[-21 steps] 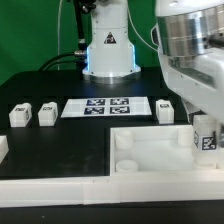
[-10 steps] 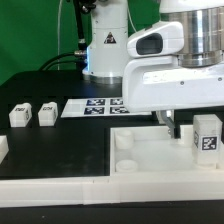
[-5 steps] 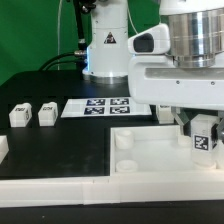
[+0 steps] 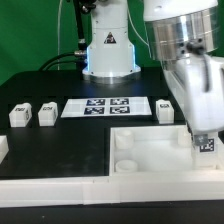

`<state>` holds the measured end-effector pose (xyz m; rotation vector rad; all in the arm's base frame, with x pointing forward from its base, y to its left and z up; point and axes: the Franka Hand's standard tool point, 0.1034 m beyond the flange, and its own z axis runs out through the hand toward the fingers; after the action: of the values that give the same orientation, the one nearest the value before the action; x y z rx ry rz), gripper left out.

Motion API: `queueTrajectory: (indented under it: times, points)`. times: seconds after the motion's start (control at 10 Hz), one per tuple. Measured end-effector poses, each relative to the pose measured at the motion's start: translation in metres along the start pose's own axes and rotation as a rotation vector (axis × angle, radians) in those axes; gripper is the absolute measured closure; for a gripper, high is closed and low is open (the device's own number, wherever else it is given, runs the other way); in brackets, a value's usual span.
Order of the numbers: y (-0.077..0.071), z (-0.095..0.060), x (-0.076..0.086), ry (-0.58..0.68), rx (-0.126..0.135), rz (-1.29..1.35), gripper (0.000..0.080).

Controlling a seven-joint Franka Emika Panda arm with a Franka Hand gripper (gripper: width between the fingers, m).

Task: Assemble one leg

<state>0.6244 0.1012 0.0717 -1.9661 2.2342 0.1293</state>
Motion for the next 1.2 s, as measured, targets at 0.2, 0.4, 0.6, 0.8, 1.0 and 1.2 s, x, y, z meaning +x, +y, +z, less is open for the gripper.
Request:
queueTrajectory:
  times: [0.2,0.4,0.6,0.8,1.0,1.2]
  points:
    - [0.000,0.001,0.000,0.002,-0.001,-0.047,0.0508]
    - [-0.003,0.000,-0.005,0.004,0.020,-0.232,0.0225]
    - [-0.002,0.004,-0.014,0.032,0.062,-0.692,0.0164]
    - [-0.002,0.004,-0.012,0.036,0.058,-0.833,0.0152]
    - [-0.003,0.004,-0.012,0.044,0.054,-1.056,0.0151]
    - [-0.003,-0.001,-0.017,0.071,-0.031,-1.440,0.0151]
